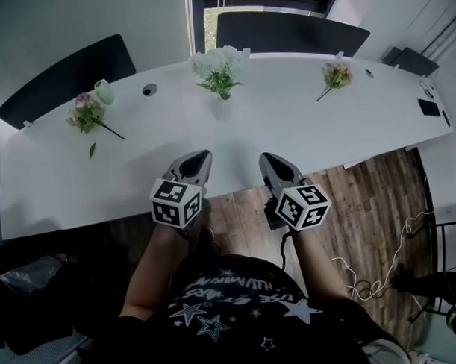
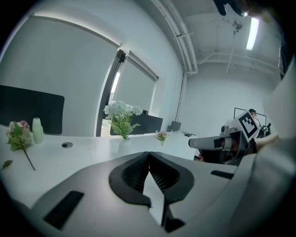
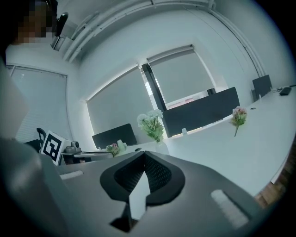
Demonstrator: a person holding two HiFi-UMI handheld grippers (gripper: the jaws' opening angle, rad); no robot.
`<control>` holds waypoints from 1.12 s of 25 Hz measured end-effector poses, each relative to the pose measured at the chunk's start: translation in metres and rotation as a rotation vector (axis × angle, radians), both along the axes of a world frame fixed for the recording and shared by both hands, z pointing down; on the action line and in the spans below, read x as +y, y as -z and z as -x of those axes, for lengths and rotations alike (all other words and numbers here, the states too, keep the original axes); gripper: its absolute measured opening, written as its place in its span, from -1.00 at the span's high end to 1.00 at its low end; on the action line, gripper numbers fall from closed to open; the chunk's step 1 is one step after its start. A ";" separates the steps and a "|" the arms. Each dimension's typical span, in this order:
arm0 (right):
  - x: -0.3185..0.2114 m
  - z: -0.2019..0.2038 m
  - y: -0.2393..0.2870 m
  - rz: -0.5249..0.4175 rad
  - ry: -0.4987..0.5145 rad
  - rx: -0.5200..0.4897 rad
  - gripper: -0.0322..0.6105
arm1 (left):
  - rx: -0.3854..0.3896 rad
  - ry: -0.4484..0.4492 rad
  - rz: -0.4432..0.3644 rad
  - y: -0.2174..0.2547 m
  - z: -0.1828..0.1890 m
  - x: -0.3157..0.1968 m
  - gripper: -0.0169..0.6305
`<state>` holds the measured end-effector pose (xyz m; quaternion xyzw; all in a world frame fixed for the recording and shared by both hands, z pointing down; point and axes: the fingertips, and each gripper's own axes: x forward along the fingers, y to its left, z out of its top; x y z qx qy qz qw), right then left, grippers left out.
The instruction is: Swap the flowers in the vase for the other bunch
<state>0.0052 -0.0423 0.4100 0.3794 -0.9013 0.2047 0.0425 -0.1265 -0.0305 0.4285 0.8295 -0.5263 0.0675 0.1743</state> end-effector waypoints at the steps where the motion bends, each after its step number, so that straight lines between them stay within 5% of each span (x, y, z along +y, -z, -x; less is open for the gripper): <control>1: -0.003 0.002 0.001 -0.002 -0.002 0.001 0.89 | 0.002 -0.003 -0.001 0.001 0.001 -0.004 0.92; 28: -0.056 0.073 0.007 -0.019 -0.061 0.080 0.89 | 0.085 -0.050 -0.025 -0.002 0.070 -0.053 0.92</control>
